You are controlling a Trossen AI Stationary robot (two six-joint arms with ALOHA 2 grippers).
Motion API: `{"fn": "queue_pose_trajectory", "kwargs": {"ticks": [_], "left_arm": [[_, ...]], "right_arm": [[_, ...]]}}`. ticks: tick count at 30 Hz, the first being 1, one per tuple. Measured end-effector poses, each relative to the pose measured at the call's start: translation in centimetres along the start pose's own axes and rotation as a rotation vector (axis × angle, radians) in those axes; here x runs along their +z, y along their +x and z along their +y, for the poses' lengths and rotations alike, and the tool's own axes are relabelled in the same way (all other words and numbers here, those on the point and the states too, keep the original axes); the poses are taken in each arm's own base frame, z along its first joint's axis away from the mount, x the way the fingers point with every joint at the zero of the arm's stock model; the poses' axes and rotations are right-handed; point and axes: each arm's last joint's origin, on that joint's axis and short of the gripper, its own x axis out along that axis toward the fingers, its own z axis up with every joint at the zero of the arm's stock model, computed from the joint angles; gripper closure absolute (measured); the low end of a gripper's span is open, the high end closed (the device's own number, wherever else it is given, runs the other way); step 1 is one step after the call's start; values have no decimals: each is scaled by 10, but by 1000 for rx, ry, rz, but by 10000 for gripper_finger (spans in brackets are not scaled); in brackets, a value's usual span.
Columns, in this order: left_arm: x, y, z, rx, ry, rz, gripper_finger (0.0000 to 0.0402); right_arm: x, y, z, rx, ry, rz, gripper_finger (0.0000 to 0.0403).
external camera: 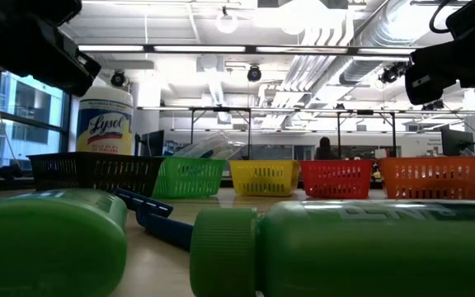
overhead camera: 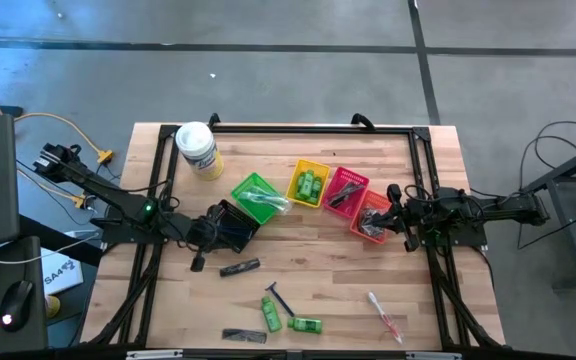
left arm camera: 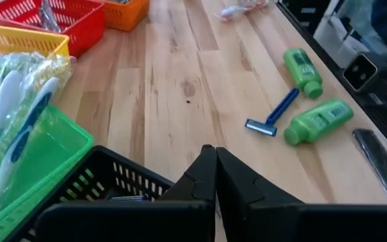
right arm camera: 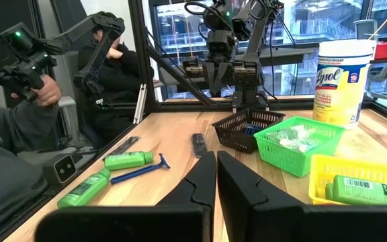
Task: Pick & Place Travel size toiletries
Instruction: Put the blue razor into the black bin
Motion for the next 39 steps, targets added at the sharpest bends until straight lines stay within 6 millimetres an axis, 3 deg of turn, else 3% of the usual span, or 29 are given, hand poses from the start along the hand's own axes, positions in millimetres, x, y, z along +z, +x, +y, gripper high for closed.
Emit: {"fn": "queue_pose_trajectory", "kwargs": {"ticks": [8, 22, 28, 39], "left_arm": [[-2, 4, -13, -49, 45, 55, 372], [6, 25, -67, -42, -2, 237, 287], [5, 26, -66, 2, -97, 288, 266], [3, 25, -65, 12, -96, 308, 256]], "right_arm": [[0, 0, 0, 1, -2, 0, 396], [0, 0, 0, 1, 15, 0, 396], [0, 0, 0, 1, 15, 1, 396], [0, 0, 0, 1, 17, 1, 396]]}}
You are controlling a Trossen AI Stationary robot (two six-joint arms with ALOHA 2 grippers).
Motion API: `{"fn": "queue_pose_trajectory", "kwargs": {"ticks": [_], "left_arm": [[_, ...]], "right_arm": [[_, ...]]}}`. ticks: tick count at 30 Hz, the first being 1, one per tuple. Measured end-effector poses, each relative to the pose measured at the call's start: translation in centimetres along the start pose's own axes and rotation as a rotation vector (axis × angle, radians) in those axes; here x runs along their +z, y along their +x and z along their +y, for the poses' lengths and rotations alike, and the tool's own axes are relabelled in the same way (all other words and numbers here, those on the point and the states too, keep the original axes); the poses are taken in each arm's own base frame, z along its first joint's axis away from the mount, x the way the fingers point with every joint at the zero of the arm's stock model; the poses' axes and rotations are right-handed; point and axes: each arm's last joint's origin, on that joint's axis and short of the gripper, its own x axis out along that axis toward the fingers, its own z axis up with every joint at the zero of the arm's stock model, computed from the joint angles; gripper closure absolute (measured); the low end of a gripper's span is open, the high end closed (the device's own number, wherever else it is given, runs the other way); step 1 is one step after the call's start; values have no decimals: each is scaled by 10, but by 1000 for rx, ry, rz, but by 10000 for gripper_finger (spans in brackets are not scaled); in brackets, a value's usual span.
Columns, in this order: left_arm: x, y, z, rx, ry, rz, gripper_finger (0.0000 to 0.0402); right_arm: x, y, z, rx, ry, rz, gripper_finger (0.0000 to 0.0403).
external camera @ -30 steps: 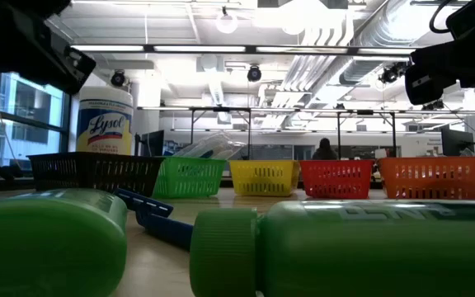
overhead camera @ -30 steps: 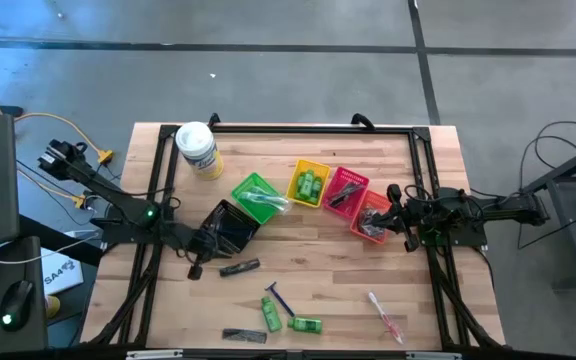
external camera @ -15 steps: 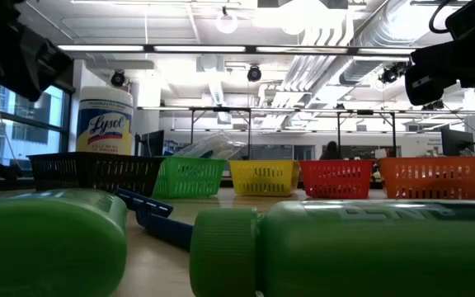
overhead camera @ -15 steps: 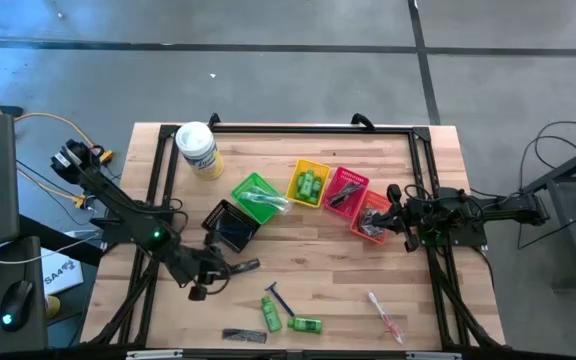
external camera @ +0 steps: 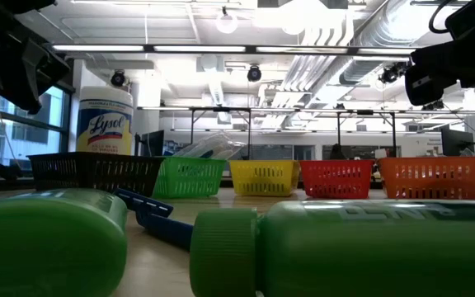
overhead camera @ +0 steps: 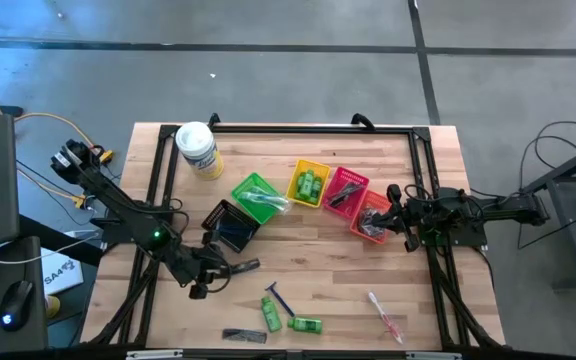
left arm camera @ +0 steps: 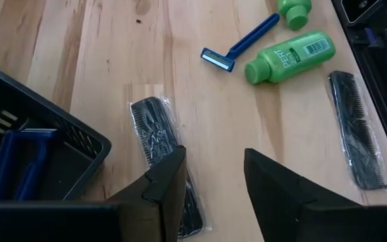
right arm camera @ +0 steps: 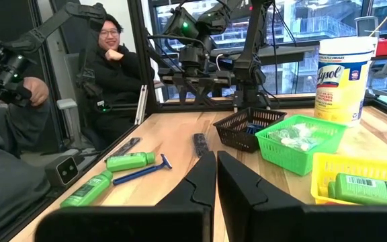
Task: Pick & Place Travel size toiletries
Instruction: Put the blue razor into the black bin
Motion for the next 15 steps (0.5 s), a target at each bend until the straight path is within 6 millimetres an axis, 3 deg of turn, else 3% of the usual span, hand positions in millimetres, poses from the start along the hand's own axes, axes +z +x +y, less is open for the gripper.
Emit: {"fn": "queue_pose_trajectory", "kwargs": {"ticks": [15], "left_arm": [[-1, 0, 0, 3, 2, 5, 256]], "right_arm": [[0, 0, 0, 0, -7, 0, 396]]}}
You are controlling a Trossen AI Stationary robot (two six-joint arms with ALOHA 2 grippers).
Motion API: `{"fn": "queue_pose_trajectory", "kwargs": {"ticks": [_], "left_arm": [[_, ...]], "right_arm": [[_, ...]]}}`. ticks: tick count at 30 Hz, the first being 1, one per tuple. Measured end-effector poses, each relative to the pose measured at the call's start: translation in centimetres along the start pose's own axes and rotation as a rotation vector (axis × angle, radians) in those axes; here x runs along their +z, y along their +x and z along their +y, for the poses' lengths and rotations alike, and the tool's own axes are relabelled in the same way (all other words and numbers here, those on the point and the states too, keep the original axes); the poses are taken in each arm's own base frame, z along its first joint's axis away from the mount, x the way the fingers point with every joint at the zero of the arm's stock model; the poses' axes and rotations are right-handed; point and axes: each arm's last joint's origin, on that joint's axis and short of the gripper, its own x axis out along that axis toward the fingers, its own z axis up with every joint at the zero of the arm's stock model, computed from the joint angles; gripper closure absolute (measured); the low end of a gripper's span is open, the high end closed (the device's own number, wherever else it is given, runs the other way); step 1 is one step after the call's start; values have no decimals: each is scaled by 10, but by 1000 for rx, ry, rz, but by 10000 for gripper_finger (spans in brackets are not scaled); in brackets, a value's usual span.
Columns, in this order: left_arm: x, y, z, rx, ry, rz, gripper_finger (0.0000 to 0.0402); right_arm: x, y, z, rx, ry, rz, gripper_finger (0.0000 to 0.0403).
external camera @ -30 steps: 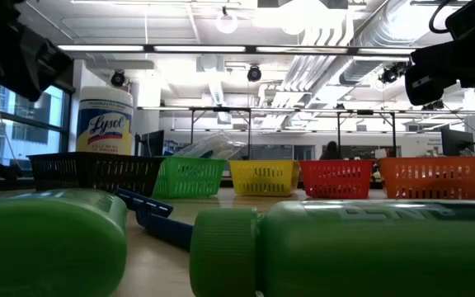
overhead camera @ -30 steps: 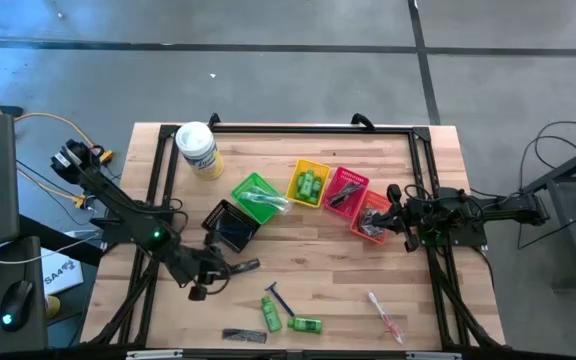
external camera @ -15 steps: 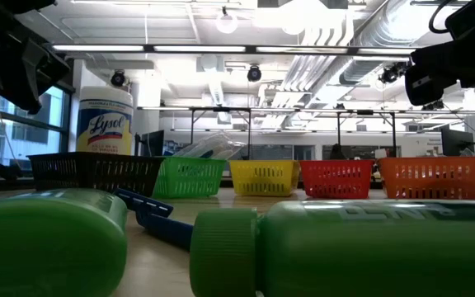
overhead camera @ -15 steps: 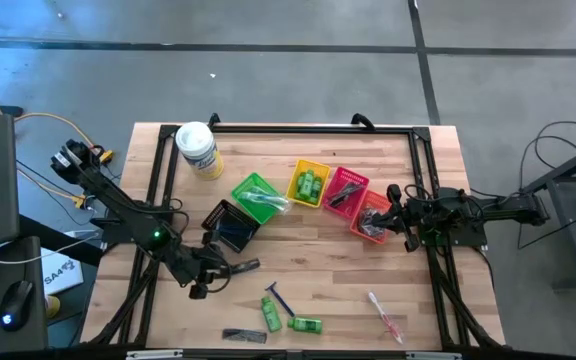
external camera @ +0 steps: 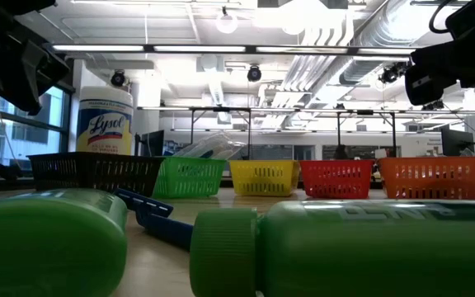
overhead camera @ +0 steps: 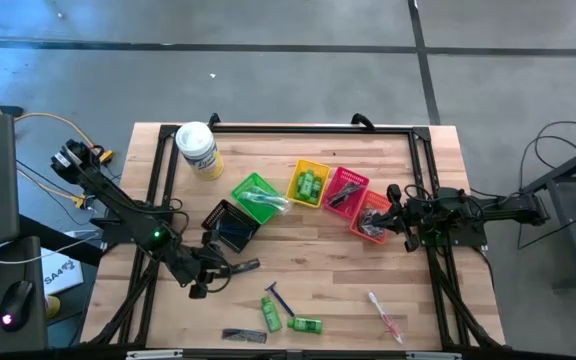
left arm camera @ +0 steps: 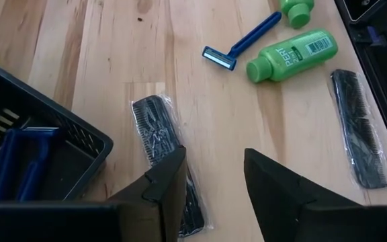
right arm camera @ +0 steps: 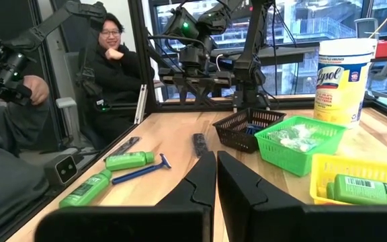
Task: Pick & Place Travel size toiletries
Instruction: Put the blue razor into the black bin
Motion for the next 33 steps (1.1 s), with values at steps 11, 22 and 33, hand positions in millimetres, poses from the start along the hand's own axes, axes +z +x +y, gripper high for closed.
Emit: {"fn": "queue_pose_trajectory", "kwargs": {"ticks": [11, 22, 33], "left_arm": [[-2, 0, 1, 10, -15, 17, 256], [-4, 6, 0, 20, -58, 33, 256], [-41, 35, -16, 125, 16, 197, 256]], "right_arm": [[0, 0, 0, 0, -11, 0, 396], [0, 0, 0, 4, -38, 1, 396], [0, 0, 1, 24, -39, 2, 396]]}}
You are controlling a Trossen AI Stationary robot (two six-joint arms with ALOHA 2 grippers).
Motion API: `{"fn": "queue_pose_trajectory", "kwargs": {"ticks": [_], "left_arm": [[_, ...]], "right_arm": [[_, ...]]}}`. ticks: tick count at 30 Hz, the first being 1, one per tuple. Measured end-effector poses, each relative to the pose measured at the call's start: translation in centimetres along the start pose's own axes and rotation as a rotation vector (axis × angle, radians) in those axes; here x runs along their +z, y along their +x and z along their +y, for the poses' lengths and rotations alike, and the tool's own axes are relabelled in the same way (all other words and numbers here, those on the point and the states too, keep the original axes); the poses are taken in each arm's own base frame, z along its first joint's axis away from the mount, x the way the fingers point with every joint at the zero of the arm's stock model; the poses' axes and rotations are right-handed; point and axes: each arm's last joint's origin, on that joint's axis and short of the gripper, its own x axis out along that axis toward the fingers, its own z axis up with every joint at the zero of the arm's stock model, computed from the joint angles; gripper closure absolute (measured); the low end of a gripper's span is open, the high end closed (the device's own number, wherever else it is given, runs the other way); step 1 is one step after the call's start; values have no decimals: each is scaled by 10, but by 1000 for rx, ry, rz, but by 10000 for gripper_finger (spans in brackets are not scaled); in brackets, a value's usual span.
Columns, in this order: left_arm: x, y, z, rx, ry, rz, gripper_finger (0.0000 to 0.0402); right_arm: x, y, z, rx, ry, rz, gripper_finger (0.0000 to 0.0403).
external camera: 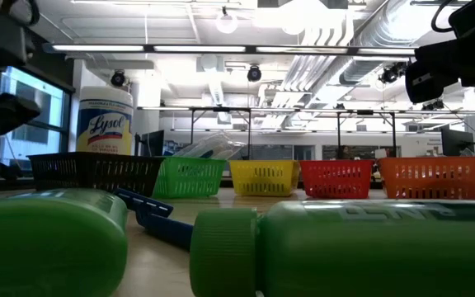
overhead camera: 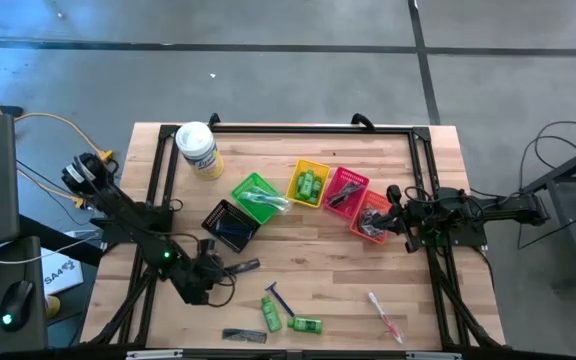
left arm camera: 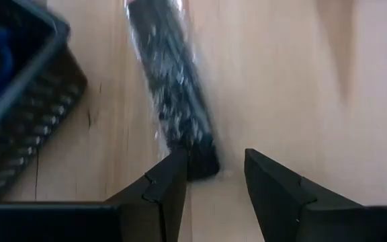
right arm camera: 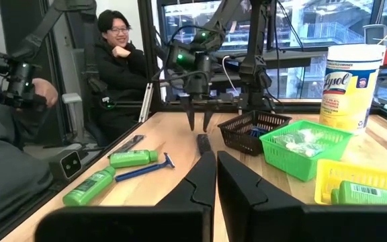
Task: Pick & Place Travel size toiletries
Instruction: Put the blue razor into the black bin
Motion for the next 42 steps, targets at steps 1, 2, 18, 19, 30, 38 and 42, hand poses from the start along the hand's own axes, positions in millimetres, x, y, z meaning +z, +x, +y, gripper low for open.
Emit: {"fn": "queue_pose_trajectory", "kwargs": {"ticks": [1, 2, 18, 19, 30, 38, 42], "left_arm": [[-1, 2, 0, 8, -3, 9, 256], [-2, 4, 0, 11, -6, 12, 256], [-3, 6, -1, -2, -17, 34, 256], [-3, 6, -1, -2, -16, 34, 256], [-3, 9, 1, 84, 0, -19, 256], [-8, 21, -2, 96, 7, 19, 256], [-8, 26, -4, 99, 4, 11, 256]], "right_arm": [[0, 0, 0, 0, 0, -1, 396], [0, 0, 0, 0, 0, -1, 396], [0, 0, 0, 0, 21, -1, 396], [0, 0, 0, 0, 21, -1, 396], [0, 0, 0, 0, 22, -1, 396], [0, 0, 0, 0, 20, -2, 396], [0, 0, 0, 0, 21, -1, 396]]}}
